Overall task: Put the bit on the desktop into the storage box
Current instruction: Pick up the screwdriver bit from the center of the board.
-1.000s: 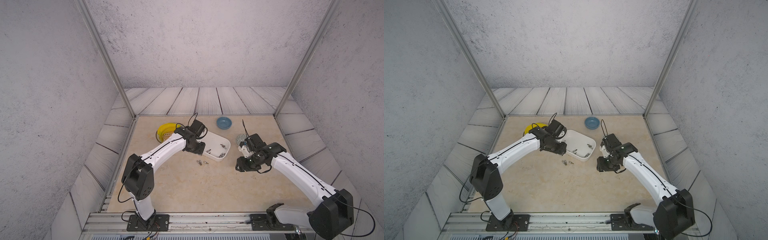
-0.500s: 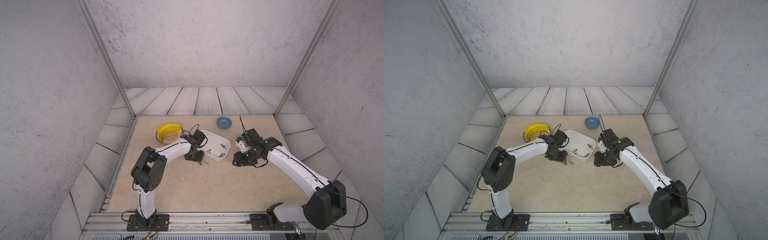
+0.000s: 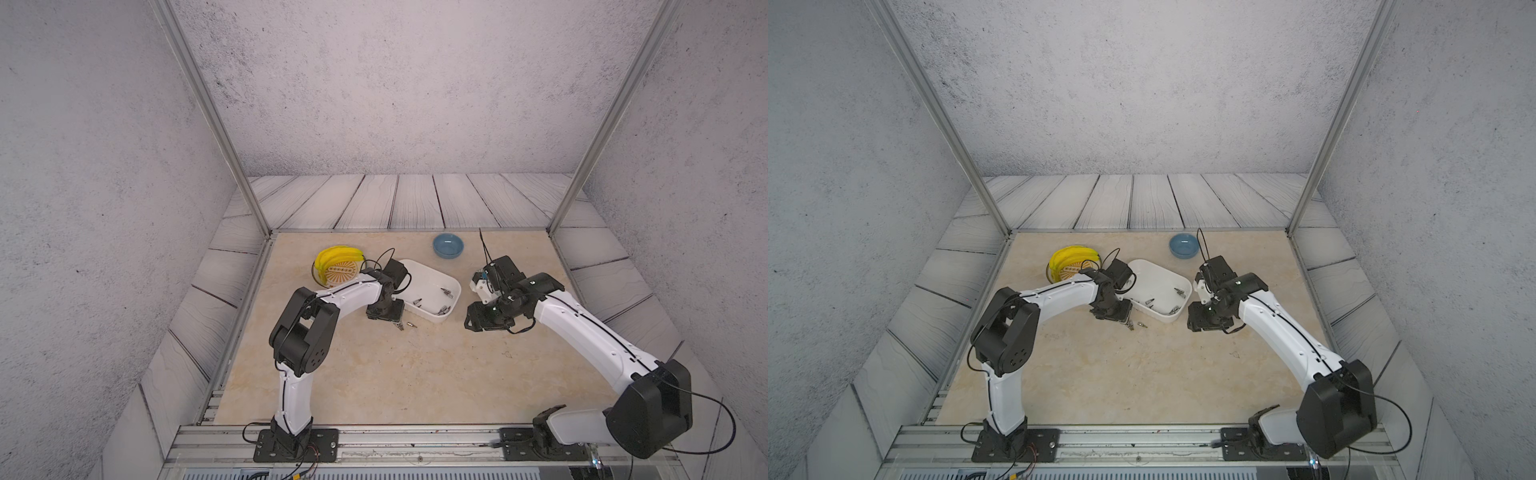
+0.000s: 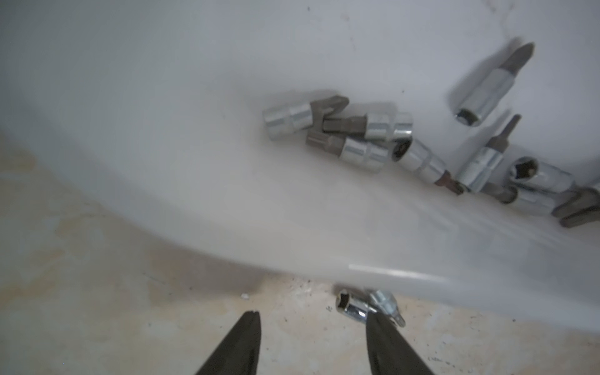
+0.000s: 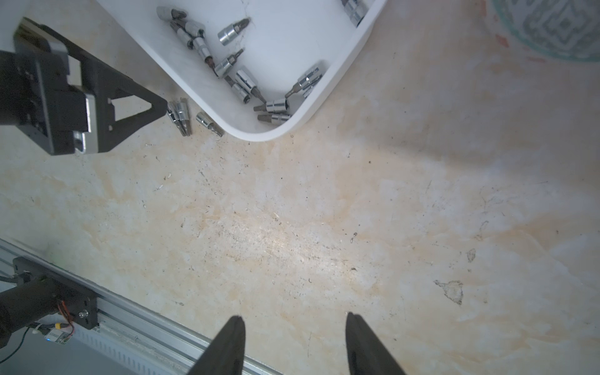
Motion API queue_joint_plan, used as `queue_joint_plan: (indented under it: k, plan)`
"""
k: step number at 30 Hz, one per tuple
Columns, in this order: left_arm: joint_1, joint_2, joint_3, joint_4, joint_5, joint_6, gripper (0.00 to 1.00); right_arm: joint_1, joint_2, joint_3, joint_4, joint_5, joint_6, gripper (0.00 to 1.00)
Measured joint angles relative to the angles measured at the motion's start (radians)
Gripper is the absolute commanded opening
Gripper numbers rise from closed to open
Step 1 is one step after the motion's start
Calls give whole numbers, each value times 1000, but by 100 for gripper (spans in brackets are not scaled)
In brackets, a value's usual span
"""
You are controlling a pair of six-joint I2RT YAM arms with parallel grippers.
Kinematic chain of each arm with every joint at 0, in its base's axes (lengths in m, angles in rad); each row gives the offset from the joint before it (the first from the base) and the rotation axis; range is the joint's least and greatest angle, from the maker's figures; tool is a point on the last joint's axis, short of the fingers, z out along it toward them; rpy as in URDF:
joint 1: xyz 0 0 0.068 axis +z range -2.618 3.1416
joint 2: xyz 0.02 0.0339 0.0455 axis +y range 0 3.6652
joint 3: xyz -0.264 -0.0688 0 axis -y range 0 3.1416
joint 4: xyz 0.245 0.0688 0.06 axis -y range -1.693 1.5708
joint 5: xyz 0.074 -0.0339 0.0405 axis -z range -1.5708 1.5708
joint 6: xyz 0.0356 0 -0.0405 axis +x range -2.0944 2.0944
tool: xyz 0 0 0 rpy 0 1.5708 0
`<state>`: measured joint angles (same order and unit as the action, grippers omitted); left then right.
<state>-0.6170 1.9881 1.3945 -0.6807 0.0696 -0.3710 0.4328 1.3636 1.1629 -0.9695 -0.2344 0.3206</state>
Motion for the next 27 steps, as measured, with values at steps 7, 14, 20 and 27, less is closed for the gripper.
queue_joint_plan:
  k: [7, 14, 20, 27]
  plan:
    - [3, 10, 2, 24, -22, -17, 58, 0, 0, 0, -2, 0, 0, 55]
    - [10, 10, 2, 31, -21, -23, 57, 0, 0, 0, -3, 0, 0, 55]
    - [10, 10, 1, 41, -6, -23, 57, 0, 0, 0, -5, 0, 0, 55]
    - [3, -14, -61, 95, 25, -23, 57, 0, 0, 0, -6, 0, 0, 55]
